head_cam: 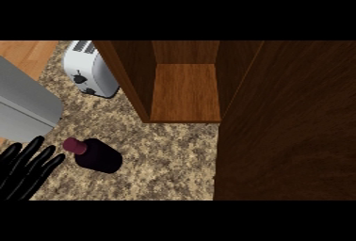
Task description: Pick up the wine, place it into the cabinet and close the cabinet
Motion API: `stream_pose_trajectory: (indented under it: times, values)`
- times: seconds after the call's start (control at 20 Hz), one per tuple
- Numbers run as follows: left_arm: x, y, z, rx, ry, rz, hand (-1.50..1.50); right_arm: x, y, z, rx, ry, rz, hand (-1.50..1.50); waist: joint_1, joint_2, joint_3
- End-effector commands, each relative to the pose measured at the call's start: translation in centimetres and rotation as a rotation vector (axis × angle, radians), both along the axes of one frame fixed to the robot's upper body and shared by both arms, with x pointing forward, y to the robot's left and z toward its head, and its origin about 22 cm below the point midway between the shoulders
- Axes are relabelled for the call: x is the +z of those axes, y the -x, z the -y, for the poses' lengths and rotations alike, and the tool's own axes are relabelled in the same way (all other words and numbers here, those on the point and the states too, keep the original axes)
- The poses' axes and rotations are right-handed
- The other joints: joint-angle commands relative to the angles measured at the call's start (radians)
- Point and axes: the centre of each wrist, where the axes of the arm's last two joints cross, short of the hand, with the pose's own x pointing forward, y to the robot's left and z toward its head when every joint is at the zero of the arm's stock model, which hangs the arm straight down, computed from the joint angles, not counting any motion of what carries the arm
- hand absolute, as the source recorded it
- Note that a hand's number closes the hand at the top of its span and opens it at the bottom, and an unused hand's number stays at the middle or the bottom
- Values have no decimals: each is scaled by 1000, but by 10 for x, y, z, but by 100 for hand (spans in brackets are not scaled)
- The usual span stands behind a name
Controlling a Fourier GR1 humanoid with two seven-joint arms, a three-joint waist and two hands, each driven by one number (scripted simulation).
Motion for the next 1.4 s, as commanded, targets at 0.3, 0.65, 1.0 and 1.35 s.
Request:
stream_pose_trajectory:
  times: [0.3, 0.65, 1.0, 1.35]
  values:
    - [31, 2, -28, 10, 83, 67, -150, 32, 28, 12, 0, 5, 45, -150, -4, 0, 0]
    - [17, -25, -51, 40, 67, 15, -150, 32, 15, 6, 20, 11, 31, -150, -6, 3, 0]
    - [6, -36, -60, 48, 78, -53, -150, 39, 32, 2, 27, -18, 34, -150, -9, 2, 0]
    - [-19, -64, -75, 7, 11, -101, -150, 32, 31, 1, 22, -10, 24, -150, -13, 2, 0]
